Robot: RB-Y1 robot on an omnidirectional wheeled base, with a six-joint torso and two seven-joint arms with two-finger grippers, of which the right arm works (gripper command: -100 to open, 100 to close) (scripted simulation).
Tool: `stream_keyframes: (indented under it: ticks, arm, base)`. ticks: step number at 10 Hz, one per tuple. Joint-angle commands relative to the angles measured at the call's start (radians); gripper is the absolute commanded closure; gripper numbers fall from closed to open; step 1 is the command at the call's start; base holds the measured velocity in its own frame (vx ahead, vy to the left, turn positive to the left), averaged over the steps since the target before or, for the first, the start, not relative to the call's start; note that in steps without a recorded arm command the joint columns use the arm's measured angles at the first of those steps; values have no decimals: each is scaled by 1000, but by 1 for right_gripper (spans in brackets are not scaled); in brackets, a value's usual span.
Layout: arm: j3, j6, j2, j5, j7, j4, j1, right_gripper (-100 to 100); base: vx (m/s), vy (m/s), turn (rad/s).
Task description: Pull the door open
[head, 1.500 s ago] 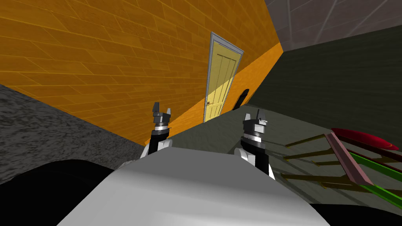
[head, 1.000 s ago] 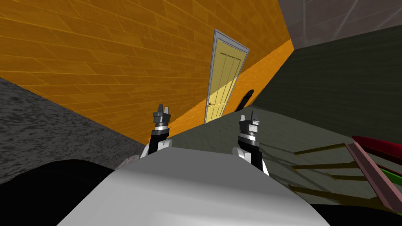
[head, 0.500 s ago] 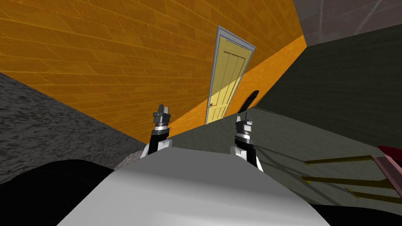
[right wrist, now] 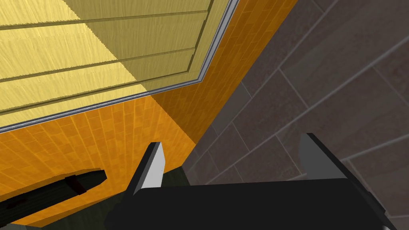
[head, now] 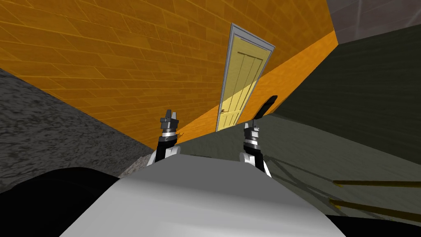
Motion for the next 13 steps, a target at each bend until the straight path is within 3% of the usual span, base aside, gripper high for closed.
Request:
stream_keyframes:
  ticks: [1,13]
  arm:
    - [7,-16,-9,-9,-2,39,-9,-100]
    - [49,-100,-68,-82,-12,354,-123,-100]
  base:
    - [80,-69,109]
    - [83,-76,118]
